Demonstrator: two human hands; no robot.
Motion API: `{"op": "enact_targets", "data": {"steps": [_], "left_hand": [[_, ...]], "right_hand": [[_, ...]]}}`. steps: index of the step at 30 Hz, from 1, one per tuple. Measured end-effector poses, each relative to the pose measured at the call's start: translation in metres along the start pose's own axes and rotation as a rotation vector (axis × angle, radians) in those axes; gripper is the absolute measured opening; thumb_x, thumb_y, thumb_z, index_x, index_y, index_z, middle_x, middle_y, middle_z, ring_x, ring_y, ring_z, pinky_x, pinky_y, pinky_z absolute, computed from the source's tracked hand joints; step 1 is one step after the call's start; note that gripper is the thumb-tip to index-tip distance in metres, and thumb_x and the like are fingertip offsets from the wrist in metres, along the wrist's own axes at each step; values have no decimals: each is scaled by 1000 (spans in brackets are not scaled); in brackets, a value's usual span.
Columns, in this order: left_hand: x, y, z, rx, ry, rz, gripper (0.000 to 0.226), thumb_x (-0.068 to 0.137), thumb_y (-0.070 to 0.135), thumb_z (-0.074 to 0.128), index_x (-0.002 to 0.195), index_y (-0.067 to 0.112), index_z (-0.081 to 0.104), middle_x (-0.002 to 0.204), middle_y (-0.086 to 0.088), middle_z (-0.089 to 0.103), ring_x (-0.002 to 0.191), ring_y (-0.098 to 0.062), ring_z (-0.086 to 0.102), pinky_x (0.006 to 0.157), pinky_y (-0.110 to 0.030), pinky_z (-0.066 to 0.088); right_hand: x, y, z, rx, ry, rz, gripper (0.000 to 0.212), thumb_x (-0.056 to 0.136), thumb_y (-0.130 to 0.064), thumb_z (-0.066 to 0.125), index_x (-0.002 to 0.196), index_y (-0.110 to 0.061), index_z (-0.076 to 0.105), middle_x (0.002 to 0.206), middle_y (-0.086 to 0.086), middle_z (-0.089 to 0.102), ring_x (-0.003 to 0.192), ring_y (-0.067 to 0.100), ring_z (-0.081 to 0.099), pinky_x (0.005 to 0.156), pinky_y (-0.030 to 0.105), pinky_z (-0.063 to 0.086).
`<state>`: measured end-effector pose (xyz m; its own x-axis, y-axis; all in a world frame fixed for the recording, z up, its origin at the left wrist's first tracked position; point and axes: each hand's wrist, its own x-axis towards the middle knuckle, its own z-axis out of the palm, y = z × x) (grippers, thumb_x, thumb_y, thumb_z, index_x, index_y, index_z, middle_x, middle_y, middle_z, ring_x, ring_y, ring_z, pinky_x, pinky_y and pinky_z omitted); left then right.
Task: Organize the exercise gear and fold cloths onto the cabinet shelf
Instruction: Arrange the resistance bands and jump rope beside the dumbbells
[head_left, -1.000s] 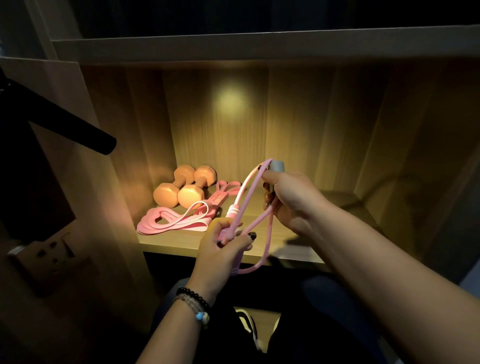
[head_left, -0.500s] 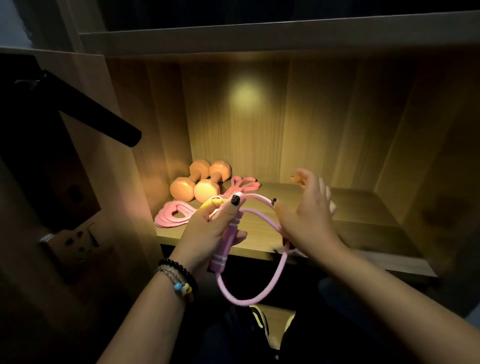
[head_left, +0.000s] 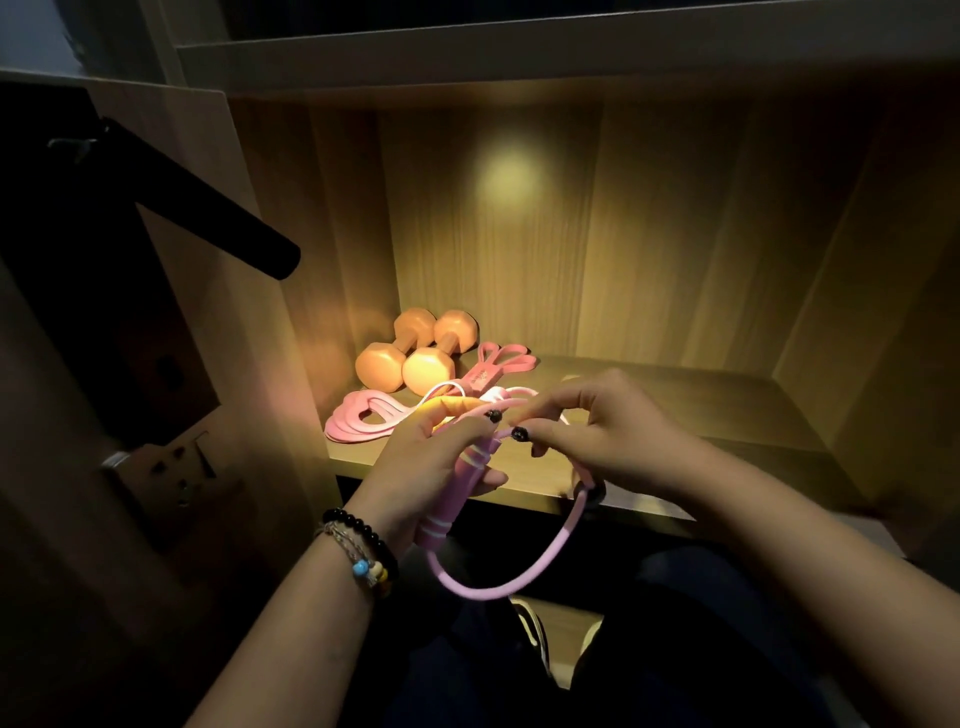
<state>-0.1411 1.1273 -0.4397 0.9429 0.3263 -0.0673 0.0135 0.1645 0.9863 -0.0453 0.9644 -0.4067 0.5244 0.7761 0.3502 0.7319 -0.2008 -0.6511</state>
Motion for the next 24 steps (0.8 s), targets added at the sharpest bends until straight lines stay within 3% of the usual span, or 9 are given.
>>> {"op": "enact_targets", "data": {"steps": [2, 4, 7, 9, 12, 16, 18, 20, 24], "left_hand": [[1, -5, 2, -50, 11, -39, 15, 84, 15, 67, 99, 12, 66, 96, -12, 67, 67, -25, 70, 56, -27, 57], [3, -10, 5, -85, 28, -64, 15, 84, 16, 66, 97, 7, 66, 91, -11, 69, 66, -25, 70, 55, -27, 58], [5, -17, 9, -108, 50, -70, 18, 86, 18, 65, 97, 5, 63, 80, -4, 72, 63, -23, 70, 57, -29, 59], [6, -19, 10, -139, 68, -65, 15, 86, 20, 65, 95, 8, 65, 73, 0, 74, 61, -22, 69, 60, -31, 59], [6, -19, 12, -153, 87, -83, 20, 86, 29, 66, 97, 12, 64, 75, -7, 71, 59, -20, 67, 65, -32, 58], [5, -19, 19, -133, 58, -118, 34, 85, 37, 64, 106, 11, 60, 83, -11, 68, 57, -18, 66, 57, -26, 57], [4, -17, 22, -140, 40, -109, 43, 77, 39, 68, 107, 10, 60, 81, -9, 71, 57, -18, 66, 57, -26, 57], [3, -16, 24, -124, 45, -99, 50, 68, 41, 71, 106, 10, 60, 81, -8, 71, 58, -18, 67, 58, -27, 58], [3, -21, 27, -15, 99, -53, 22, 88, 28, 64, 102, 11, 60, 90, -9, 69, 59, -17, 68, 56, -26, 55]], "right_hand": [[0, 6, -2, -217, 41, -67, 11, 90, -19, 64, 92, -18, 75, 70, -14, 64, 65, -4, 56, 64, 12, 43], [-1, 12, -1, -378, 98, -129, 11, 91, -20, 63, 90, -22, 73, 68, -25, 53, 69, -3, 48, 74, 34, 44], [-4, 23, 0, -463, 201, -84, 12, 93, -20, 59, 91, -20, 71, 73, -22, 52, 77, 4, 43, 81, 43, 43], [-5, 29, 1, -449, 242, 10, 14, 94, -21, 56, 93, -18, 70, 77, -13, 59, 81, 11, 49, 83, 45, 45], [-8, 33, 5, -422, 149, 112, 16, 95, -24, 52, 97, -22, 68, 80, -9, 65, 83, 15, 57, 88, 45, 45], [-12, 31, 8, -312, 4, 63, 25, 94, -37, 49, 116, -32, 61, 86, -21, 65, 82, -13, 54, 96, 37, 36], [-13, 29, 9, -321, -25, 8, 24, 94, -37, 51, 115, -31, 62, 89, -18, 65, 83, -10, 55, 93, 37, 37], [-12, 29, 8, -355, 40, -37, 15, 94, -31, 55, 102, -27, 67, 86, -14, 66, 83, 2, 57, 92, 42, 38], [-11, 36, 1, -453, 186, -34, 15, 93, -36, 54, 94, -28, 68, 82, -12, 65, 79, 8, 55, 88, 38, 37]]}}
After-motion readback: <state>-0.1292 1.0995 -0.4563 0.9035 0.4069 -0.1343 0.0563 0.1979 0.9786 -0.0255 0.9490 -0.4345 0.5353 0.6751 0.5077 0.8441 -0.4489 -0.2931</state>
